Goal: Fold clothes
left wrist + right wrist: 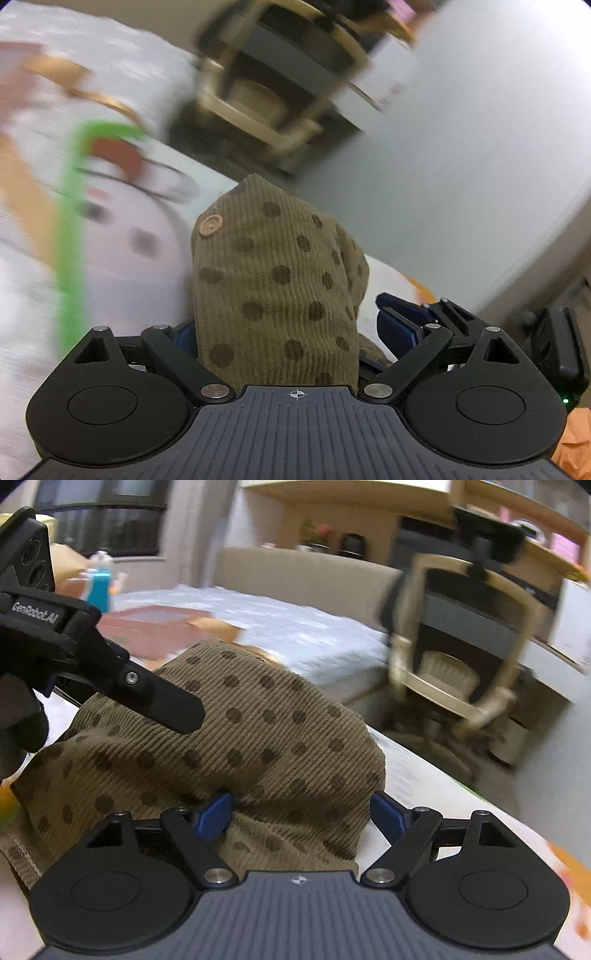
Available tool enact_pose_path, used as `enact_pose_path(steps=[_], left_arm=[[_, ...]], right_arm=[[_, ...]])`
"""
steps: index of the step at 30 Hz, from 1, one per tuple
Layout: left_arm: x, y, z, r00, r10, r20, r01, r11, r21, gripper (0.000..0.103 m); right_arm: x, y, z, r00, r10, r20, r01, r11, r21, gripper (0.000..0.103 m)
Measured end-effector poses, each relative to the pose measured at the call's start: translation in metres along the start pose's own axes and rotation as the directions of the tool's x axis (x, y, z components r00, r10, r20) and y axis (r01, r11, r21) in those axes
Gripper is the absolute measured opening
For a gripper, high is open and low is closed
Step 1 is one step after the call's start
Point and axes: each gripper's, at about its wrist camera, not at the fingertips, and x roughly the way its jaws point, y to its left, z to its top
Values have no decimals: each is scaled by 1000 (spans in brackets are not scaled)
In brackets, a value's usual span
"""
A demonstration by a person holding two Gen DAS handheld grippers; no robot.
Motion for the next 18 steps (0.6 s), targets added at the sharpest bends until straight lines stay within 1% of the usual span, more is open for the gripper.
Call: enact_pose_path(steps=[2, 3, 5, 7, 9, 11, 13, 15, 16, 17, 18], left_arm=[[-13, 16, 6, 997, 73, 4, -73, 997, 10, 96], [-18, 23, 7, 995, 99, -5, -99, 995, 10, 96], [-33, 34, 8, 991, 131, -11, -131, 991, 14, 96], [-55, 37, 13, 986, 163, 40, -166, 984, 71, 96], [-70, 32, 24, 983, 159, 93, -170, 979, 116, 96], [-74, 23, 37, 988, 89, 123, -106, 984, 141, 96], [-63, 14, 50, 992, 6, 123, -25, 988, 155, 96], [-39, 15, 56, 997, -28, 75, 18, 991, 136, 96], [-22, 20, 56, 999, -18, 38, 14, 993, 115, 96], [-4, 26, 56, 1000, -9, 3, 9, 995, 95, 96], [9, 32, 57, 1000, -4, -4, 4, 995, 96, 96]], right_arm=[[18, 10, 11, 999, 41, -6, -41, 999, -5, 84], [27, 15, 17, 998, 61, -9, -61, 998, -7, 84], [28, 16, 21, 997, 74, -14, -74, 997, -20, 85], [19, 13, 23, 997, 73, -16, -73, 997, -23, 86], [7, 8, 27, 998, 63, -5, -64, 998, -16, 86], [-11, 10, 34, 994, 98, 45, -97, 995, -16, 86], [-26, 18, 39, 982, 168, 87, -167, 986, -21, 90], [-27, 32, 37, 966, 249, 68, -248, 969, -22, 93], [-26, 40, 35, 956, 288, 55, -288, 958, -21, 93], [-19, 50, 28, 946, 322, 16, -322, 947, -16, 93], [-12, 57, 20, 941, 337, -23, -337, 942, -6, 93]])
